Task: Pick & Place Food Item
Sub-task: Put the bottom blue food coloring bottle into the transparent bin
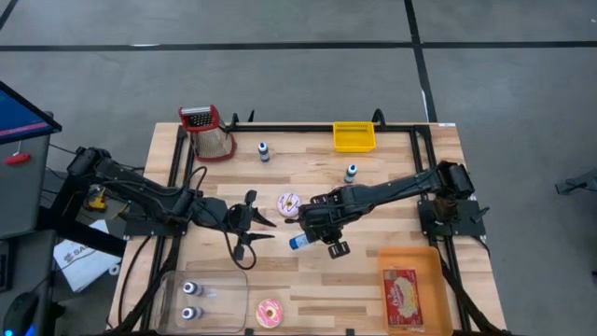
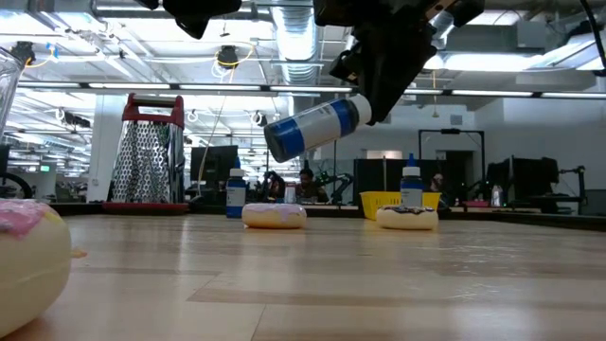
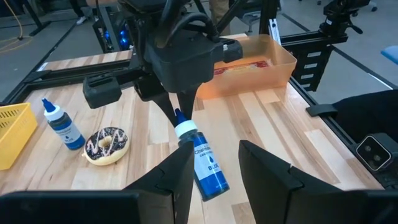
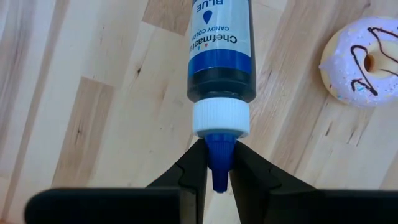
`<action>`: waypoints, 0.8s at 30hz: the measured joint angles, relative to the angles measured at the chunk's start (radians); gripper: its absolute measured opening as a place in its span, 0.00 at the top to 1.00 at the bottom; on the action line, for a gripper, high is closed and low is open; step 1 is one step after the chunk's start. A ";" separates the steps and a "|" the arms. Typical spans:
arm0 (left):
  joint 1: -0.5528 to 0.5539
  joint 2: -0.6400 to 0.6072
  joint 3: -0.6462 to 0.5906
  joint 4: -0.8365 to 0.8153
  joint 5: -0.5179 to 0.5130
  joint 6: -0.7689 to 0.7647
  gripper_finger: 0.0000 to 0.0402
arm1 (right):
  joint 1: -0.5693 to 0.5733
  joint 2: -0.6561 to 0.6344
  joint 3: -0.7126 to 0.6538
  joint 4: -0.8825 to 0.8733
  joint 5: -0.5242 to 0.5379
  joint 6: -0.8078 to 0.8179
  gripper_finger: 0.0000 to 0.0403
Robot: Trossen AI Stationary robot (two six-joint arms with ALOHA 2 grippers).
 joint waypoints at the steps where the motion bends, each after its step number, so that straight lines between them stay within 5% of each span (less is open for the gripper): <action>1: 0.000 0.000 0.000 0.000 0.000 0.000 0.70 | 0.000 0.000 0.000 0.001 0.000 0.000 0.87; 24: 0.000 0.000 0.000 -0.008 -0.005 -0.022 0.70 | -0.019 0.000 0.000 0.022 -0.037 0.026 0.78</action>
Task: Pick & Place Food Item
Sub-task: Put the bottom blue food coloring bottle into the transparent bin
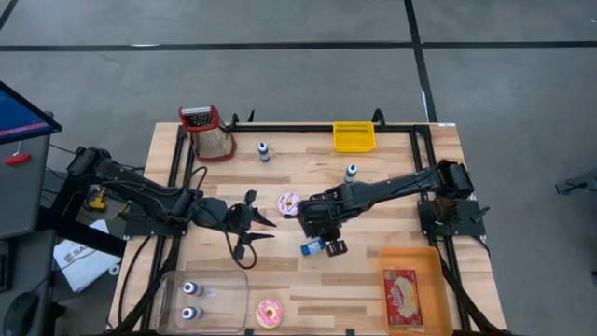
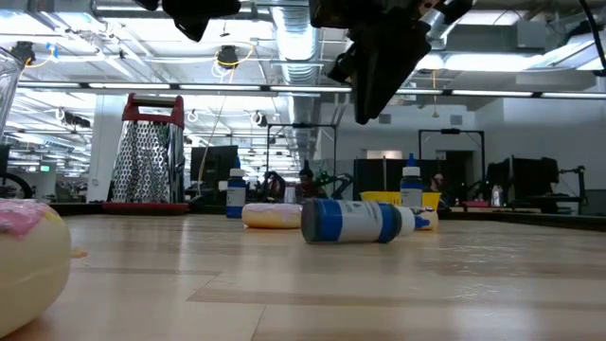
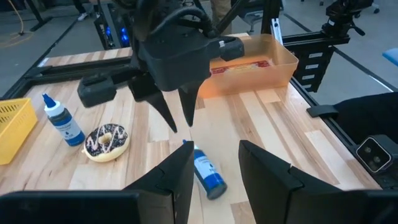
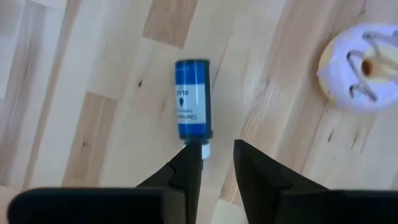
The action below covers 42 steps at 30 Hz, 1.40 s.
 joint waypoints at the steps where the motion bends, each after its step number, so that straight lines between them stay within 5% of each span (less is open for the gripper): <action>1: 0.000 0.000 0.000 -0.003 0.000 -0.005 0.70 | 0.000 0.000 0.000 -0.014 0.000 0.009 0.78; 11: 0.000 0.000 0.000 -0.070 0.002 -0.059 0.70 | 0.060 -0.002 -0.149 0.076 0.001 0.089 0.73; 26: 0.000 0.000 0.000 -0.070 0.005 -0.055 0.70 | 0.000 0.000 -0.340 0.197 0.011 0.106 0.72; 42: 0.000 0.000 0.000 -0.070 0.004 -0.054 0.70 | -0.009 -0.004 -0.409 0.237 -0.019 0.131 0.72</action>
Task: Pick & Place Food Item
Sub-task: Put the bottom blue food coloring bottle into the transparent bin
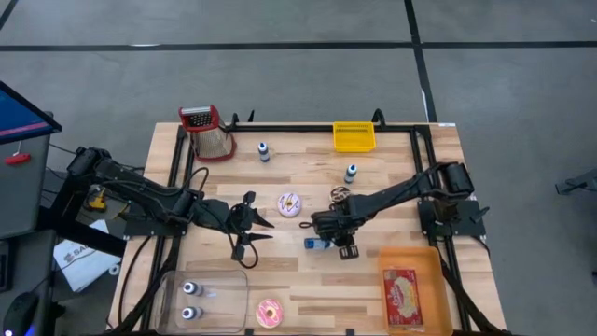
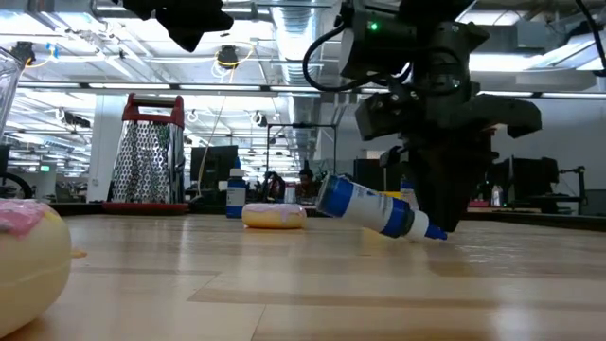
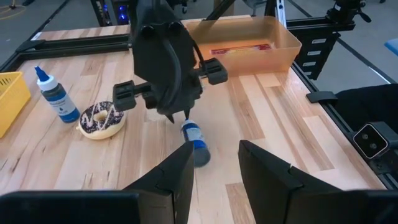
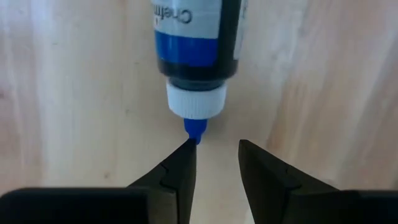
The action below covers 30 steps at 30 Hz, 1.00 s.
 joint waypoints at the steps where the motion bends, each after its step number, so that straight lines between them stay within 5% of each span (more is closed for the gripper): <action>1: 0.000 0.000 0.000 0.000 0.000 0.000 0.70 | 0.003 -0.005 0.000 -0.013 0.001 0.006 0.72; 30: 0.000 0.000 0.000 0.009 0.002 -0.001 0.70 | 0.040 -0.041 -0.064 -0.007 -0.032 0.095 0.72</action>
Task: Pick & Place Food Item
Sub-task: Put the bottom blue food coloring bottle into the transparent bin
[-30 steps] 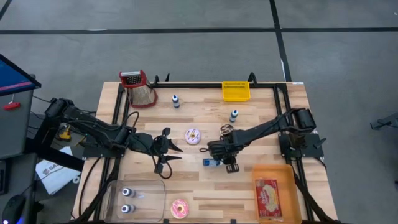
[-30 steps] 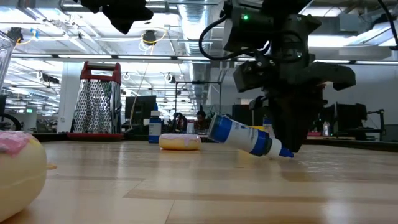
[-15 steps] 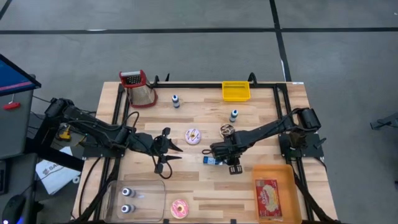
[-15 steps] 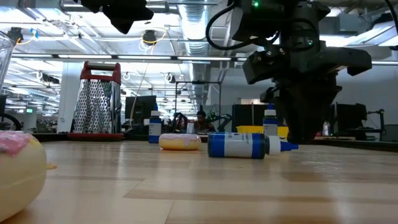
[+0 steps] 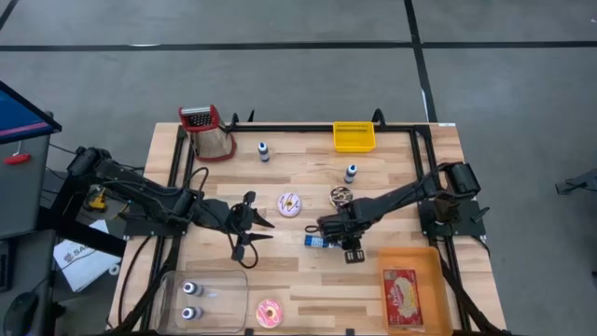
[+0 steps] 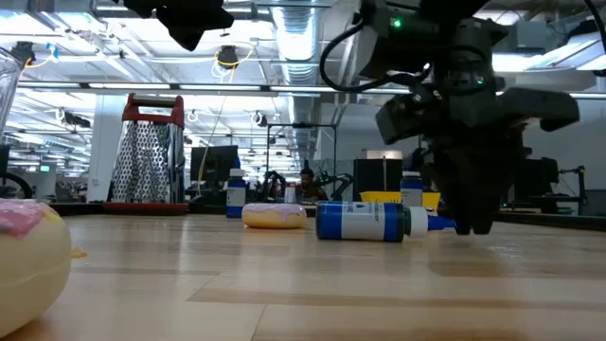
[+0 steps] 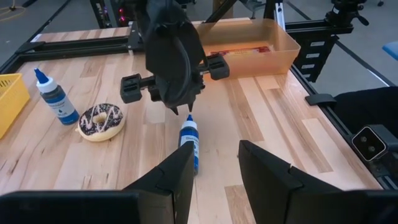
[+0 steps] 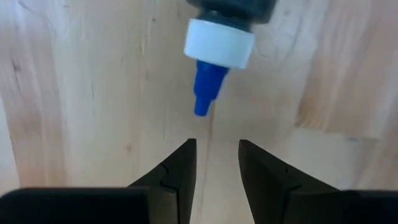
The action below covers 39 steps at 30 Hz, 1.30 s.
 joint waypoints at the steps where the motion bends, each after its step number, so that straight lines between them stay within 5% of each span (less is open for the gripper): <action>1: 0.000 0.000 0.000 0.000 0.000 0.000 0.70 | 0.002 0.000 -0.008 0.018 -0.003 0.006 0.72; 21: 0.000 0.000 0.000 0.001 -0.002 0.003 0.70 | -0.003 -0.002 -0.043 0.199 -0.023 0.029 0.73; 32: 0.000 0.000 0.000 0.002 -0.005 0.003 0.70 | -0.002 -0.002 -0.038 0.156 -0.020 0.021 0.96; 39: 0.000 0.000 0.000 0.002 -0.005 0.003 0.70 | 0.013 -0.002 0.071 -0.014 0.013 0.016 0.96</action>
